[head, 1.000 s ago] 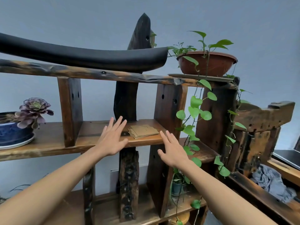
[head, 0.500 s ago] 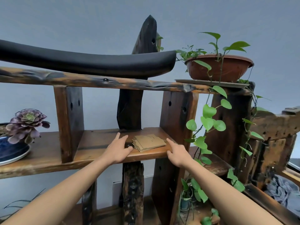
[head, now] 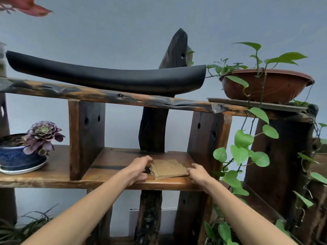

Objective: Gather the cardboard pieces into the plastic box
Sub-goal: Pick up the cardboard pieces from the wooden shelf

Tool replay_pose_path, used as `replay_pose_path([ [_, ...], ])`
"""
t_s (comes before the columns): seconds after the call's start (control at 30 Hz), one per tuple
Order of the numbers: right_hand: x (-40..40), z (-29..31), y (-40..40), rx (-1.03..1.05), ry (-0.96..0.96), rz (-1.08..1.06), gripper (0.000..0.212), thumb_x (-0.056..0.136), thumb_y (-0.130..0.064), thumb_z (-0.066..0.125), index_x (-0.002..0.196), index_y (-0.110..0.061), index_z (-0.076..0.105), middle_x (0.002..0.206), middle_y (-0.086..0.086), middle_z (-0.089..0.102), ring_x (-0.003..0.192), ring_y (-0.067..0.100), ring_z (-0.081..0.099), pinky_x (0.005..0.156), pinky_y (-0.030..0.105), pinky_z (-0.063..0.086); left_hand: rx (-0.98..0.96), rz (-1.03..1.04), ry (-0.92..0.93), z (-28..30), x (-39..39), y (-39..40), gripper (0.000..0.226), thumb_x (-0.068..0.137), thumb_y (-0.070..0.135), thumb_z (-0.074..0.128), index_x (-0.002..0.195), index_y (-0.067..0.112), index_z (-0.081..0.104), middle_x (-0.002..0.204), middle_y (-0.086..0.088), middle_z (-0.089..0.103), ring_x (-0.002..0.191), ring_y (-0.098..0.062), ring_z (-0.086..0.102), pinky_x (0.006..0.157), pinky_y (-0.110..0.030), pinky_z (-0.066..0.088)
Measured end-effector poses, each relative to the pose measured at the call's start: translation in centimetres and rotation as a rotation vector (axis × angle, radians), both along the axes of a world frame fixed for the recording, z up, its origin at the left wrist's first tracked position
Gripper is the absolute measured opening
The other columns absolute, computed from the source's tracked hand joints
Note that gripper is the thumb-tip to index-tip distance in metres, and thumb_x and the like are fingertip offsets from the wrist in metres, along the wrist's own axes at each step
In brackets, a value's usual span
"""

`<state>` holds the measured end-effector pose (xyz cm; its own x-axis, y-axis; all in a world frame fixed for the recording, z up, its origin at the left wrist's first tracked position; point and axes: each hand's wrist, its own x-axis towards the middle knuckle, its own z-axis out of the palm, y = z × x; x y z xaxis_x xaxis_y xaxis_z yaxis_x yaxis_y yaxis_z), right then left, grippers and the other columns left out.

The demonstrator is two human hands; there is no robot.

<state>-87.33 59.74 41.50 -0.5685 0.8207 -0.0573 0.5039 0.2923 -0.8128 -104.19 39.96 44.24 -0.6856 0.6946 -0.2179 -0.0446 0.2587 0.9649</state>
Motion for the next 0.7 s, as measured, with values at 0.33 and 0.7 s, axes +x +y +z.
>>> replay_pose_path([
  [0.33,-1.9,1.3,0.6,-0.38,0.162,-0.126,0.01,0.1,-0.015,0.055,0.108,-0.01,0.054,0.071,0.004,0.059,0.049,0.01,0.048,0.049,0.021,0.045,0.177,0.074,-0.456,0.6,-0.1,1.0,0.062,0.092,0.044,0.058,0.128,-0.005,0.046,0.142,-0.04,0.041,0.098,-0.042,0.06,0.07,-0.041,0.057],
  [0.7,-1.8,1.7,1.1,-0.522,0.174,-0.173,0.022,0.091,-0.006,0.073,0.111,-0.006,0.065,0.075,0.007,0.066,0.061,0.013,0.062,0.056,0.026,0.059,0.162,0.117,-0.479,0.5,-0.2,0.9,0.065,0.081,0.039,0.064,0.126,-0.006,0.05,0.132,-0.036,0.053,0.119,-0.046,0.057,0.084,-0.05,0.055],
])
